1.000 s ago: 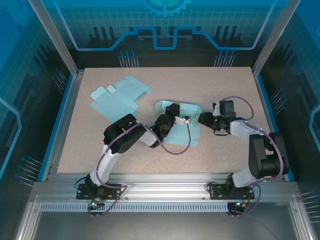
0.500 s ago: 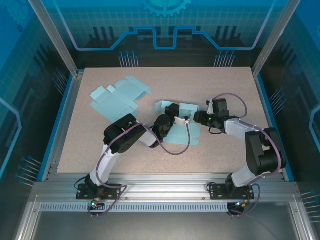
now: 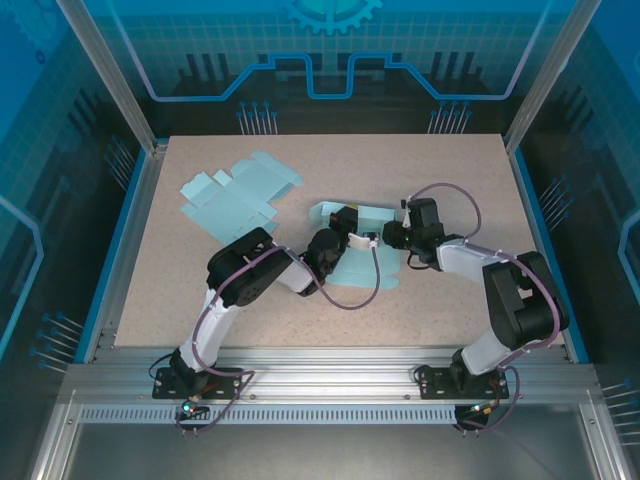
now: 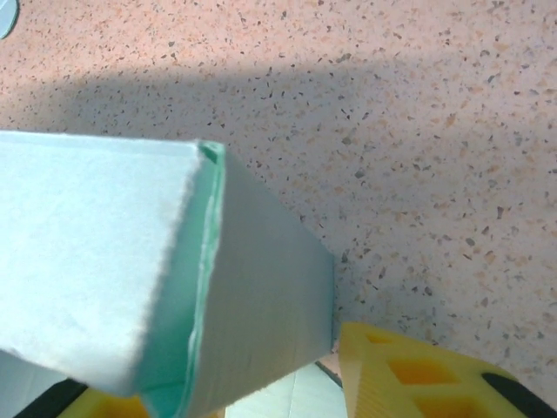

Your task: Fold the paper box

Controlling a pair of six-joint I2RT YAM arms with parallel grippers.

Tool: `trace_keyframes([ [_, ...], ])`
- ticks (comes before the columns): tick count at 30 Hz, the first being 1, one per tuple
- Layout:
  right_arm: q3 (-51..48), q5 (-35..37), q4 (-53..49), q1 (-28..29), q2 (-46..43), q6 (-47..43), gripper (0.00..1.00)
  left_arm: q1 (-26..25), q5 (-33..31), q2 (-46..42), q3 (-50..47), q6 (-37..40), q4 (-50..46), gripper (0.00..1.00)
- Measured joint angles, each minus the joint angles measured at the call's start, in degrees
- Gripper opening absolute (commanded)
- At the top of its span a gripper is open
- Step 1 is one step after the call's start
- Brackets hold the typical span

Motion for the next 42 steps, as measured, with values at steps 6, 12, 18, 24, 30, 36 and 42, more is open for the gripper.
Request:
trace_keyframes([
  [6,-0.2,4.0,1.5,1.4,0.6,-0.1,0.31,0.0,0.0,0.0,0.0,0.0,0.0,0.0],
  [12,0.8,10.6,1.7,4.5,2.1,-0.9,0.14,0.0,0.0,0.0,0.0,0.0,0.0,0.08],
  [18,1.7,17.2,1.4,5.9,2.8,-2.2,0.04,-0.8,-0.1,-0.8,-0.4,-1.3,-0.5,0.43],
  [24,1.9,19.3,1.2,6.1,2.8,-2.4,0.0,-1.8,-2.3,-6.3,-4.4,-3.6,0.6,0.87],
  [30,2.4,20.0,0.4,6.1,2.8,-2.6,0.0,-3.6,-8.6,-13.2,-11.0,-7.1,2.3,0.99],
  [36,2.4,19.9,-1.7,6.1,1.3,-4.2,0.0,-5.0,-16.5,-22.8,-16.6,-13.8,2.4,0.99],
  [42,2.4,19.6,-4.4,6.1,-4.0,-5.9,0.0,-7.5,-25.8,-33.2,-19.4,-20.2,2.9,0.99],
])
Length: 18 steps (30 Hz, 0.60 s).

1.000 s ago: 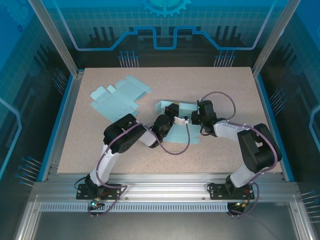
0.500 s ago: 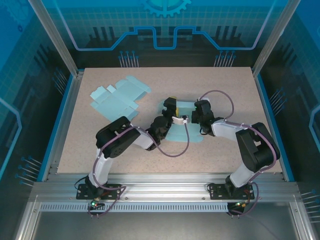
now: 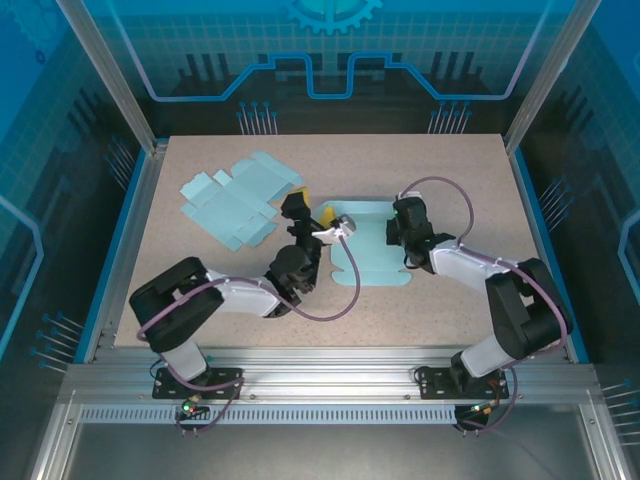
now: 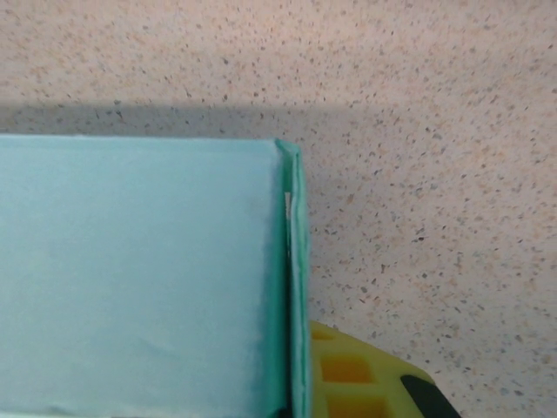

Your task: Fold the paper box

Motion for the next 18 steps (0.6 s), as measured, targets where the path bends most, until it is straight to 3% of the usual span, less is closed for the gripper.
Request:
trace_keyframes([
  [6,0.0,0.0,-3.4,0.0,-5.7,-1.7,0.0,-1.2,-9.1,-8.5,-1.2,-6.6,-2.0,0.99],
  [10,-1.1,-0.6,-3.7,-0.2,-7.9,-2.1,0.0,-1.1,-11.2,-19.7,-1.8,-21.2,-18.6,0.99],
  [12,-1.9,-1.6,-3.7,-0.2,-7.9,-2.3,0.0,0.3,-6.7,-28.0,-1.4,-34.4,-34.4,0.99],
  [14,-2.5,-2.5,-3.8,-0.2,-7.3,-2.5,0.0,5.6,2.1,-37.4,-1.2,-49.0,-48.4,0.99],
  [18,-2.7,-3.7,-3.7,-0.4,-5.2,-2.5,0.0,17.2,12.2,-52.1,-3.9,-69.1,-60.7,0.99],
])
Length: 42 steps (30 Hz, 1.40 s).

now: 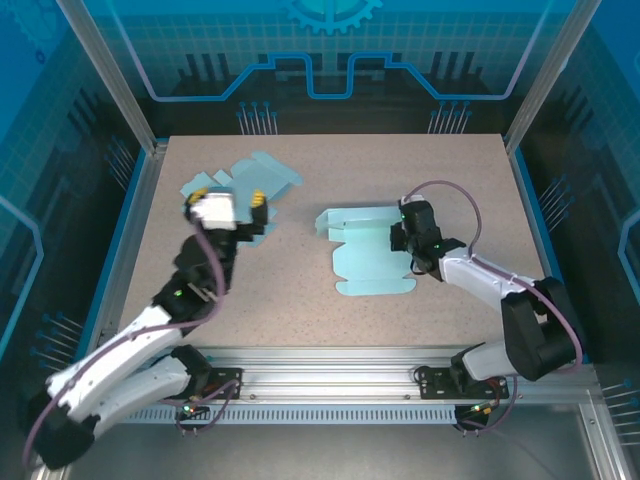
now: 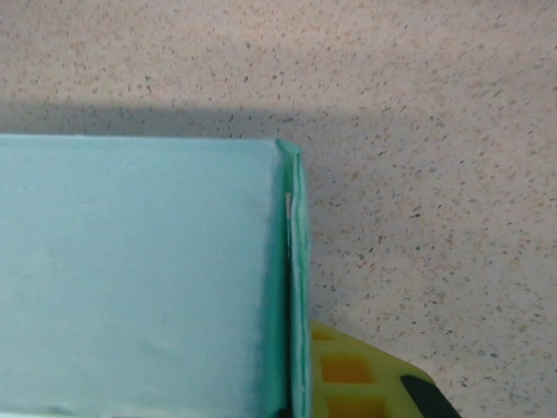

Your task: Fold the paper box

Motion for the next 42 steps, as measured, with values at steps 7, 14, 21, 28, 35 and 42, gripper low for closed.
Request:
trace_keyframes([
  [7,0.0,-2.1,0.4,-0.1,1.5,-0.6,0.0,3.6,8.3,-1.0,-1.0,-16.9,-11.5,0.99],
  [14,0.0,-3.8,1.7,-0.1,1.5,-1.4,0.0,6.6,17.6,14.3,2.2,-25.2,-15.1,0.99],
  [21,0.0,-3.9,1.7,-0.1,1.5,-1.5,0.0,9.4,24.0,20.8,4.7,-30.8,-13.4,0.99],
  [28,0.0,-3.8,1.7,-0.2,1.5,-1.5,0.0,12.2,27.8,21.9,4.7,-34.4,-8.4,0.99],
  [35,0.0,-4.0,1.9,-0.2,1.4,-1.5,0.0,12.2,33.7,27.3,4.7,-34.4,-5.7,0.99],
  [42,-0.5,-5.4,2.6,-1.1,0.9,-1.2,0.0,12.2,42.1,36.7,7.9,-34.4,-1.5,0.99],
])
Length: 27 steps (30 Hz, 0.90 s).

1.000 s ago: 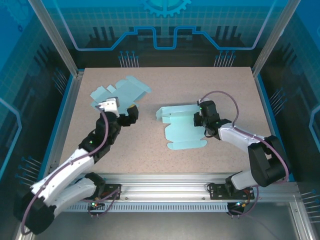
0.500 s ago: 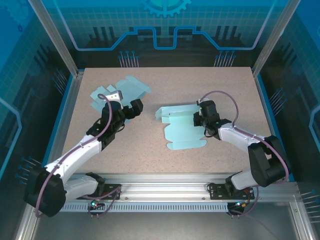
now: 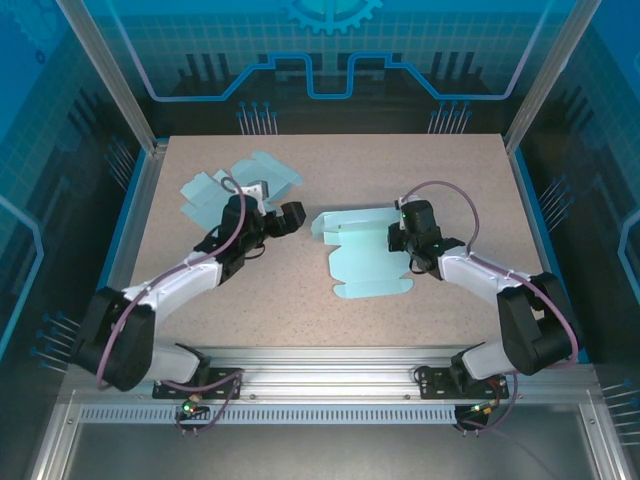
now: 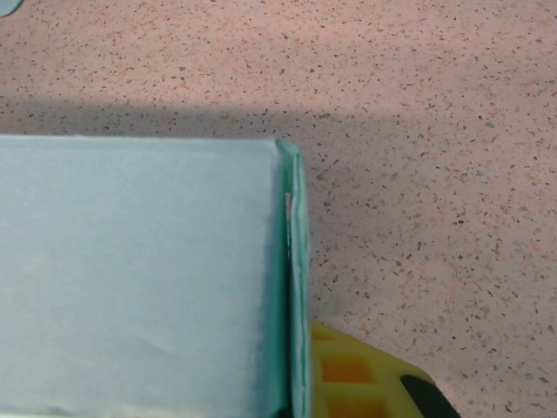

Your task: Fold the paper box

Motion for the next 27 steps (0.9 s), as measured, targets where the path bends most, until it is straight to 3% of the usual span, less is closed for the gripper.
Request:
trace_keyframes([
  [12,-0.2,-3.0,0.4,-0.6,0.0,0.2,0.0,-3.5,6.6,9.5,5.2,0.9,4.3,0.99],
  [27,-0.3,-4.0,1.3,-0.6,0.0,0.5,0.0,-8.4,-0.5,13.9,6.8,5.3,0.8,0.99],
])
